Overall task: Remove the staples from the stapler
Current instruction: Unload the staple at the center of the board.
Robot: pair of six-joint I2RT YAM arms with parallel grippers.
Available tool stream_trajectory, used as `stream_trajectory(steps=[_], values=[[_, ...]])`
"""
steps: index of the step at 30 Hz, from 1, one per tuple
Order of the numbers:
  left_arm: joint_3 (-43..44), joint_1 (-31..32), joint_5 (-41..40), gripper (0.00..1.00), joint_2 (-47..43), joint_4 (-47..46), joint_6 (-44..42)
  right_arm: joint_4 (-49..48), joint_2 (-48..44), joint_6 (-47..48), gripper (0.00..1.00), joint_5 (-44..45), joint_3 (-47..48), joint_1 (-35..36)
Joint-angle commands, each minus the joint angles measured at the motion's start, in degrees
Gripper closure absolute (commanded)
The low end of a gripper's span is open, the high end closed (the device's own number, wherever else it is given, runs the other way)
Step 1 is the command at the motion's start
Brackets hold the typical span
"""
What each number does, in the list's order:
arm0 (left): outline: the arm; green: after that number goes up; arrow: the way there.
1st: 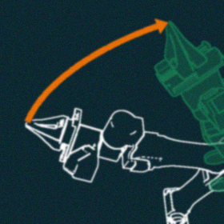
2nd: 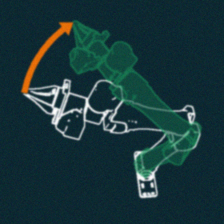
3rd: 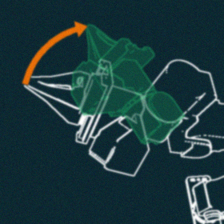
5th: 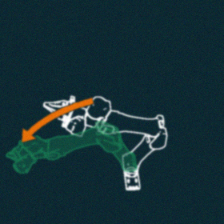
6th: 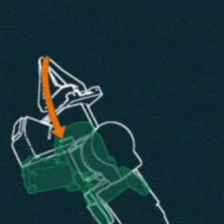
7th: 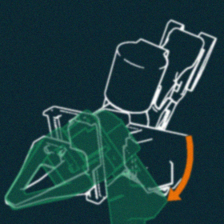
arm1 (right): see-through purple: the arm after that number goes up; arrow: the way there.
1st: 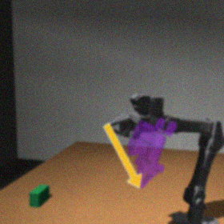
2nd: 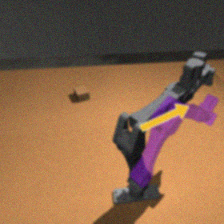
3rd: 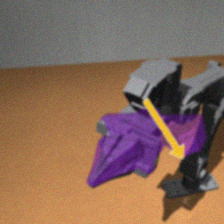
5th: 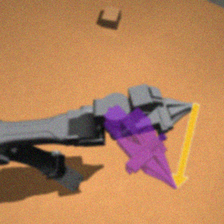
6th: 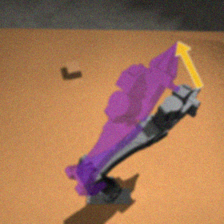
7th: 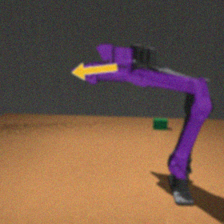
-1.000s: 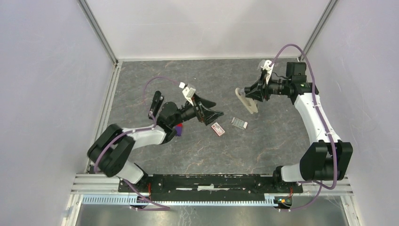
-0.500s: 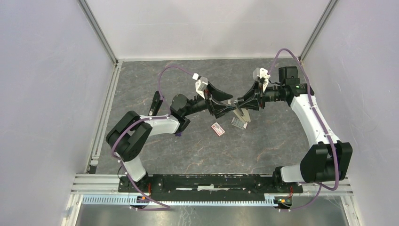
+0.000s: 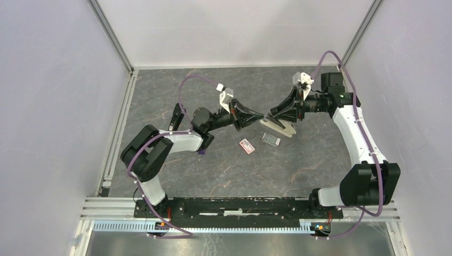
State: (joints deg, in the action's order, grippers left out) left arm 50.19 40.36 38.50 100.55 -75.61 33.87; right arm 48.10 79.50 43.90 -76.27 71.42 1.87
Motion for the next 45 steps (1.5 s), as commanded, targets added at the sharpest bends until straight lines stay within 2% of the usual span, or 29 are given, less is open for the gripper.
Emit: stream_trajectory(steps=[1, 3, 5, 6, 7, 9, 11, 15, 16, 23, 28, 33, 39, 45], values=[[-5.1, -1.6, -1.8, 0.98, -2.0, -2.9, -0.6, -10.1, -3.5, -8.2, 1.00, -8.4, 4.7, -4.8], [-7.0, -2.4, -2.8, 0.98, -2.2, -5.0, 0.0, -19.9, -5.5, -17.8, 1.00, -8.5, 2.2, -6.3], [-7.3, -2.6, -2.4, 0.98, -2.0, -5.6, 0.5, -35.4, -7.9, -30.0, 1.00, -8.0, -2.8, -6.4], [-6.9, -2.7, -2.3, 0.95, -1.8, -5.9, 1.2, -43.7, -9.3, -36.7, 1.00, -7.9, -6.3, -6.4], [-6.6, -2.6, -2.3, 0.89, -1.7, -6.7, 2.0, -55.1, -10.6, -45.2, 1.00, -7.6, -9.7, -6.4], [-6.1, -2.6, -2.9, 0.66, -1.9, -7.9, 2.4, -76.9, -12.5, -61.8, 1.00, -6.5, -15.9, -6.7], [-6.0, -2.7, -3.2, 0.52, -3.0, -7.8, 1.9, -104.6, -12.0, -84.6, 1.00, -6.9, -19.9, -7.9], [-7.3, -3.3, -3.4, 0.49, -6.2, -6.0, 1.5, -152.4, -3.6, -127.0, 1.00, -8.6, -15.8, -10.8], [-7.9, -3.5, -4.0, 0.48, -7.4, -5.3, 1.3, -159.5, -1.0, -133.9, 1.00, -9.8, -13.5, -11.2], [-16.2, -4.1, -6.5, 0.44, -17.4, 2.5, -4.6, -160.3, 6.1, -132.7, 1.00, -11.9, -11.3, -13.0], [-19.9, -4.0, -9.0, 0.43, -25.6, 12.0, -9.4, -160.3, 12.6, -133.6, 1.00, -12.1, -4.9, -13.8], [-23.1, -4.1, -11.0, 0.42, -33.6, 17.3, -11.1, -160.3, 19.1, -135.3, 1.00, -12.2, 2.8, -15.0], [-25.4, -4.0, -12.8, 0.41, -43.1, 25.8, -13.1, -160.3, 22.0, -132.5, 1.00, -11.7, 2.2, -15.5], [-26.9, -4.1, -14.6, 0.40, -49.6, 32.0, -13.9, -160.2, 25.6, -132.9, 1.00, -8.3, 6.3, -15.5]])
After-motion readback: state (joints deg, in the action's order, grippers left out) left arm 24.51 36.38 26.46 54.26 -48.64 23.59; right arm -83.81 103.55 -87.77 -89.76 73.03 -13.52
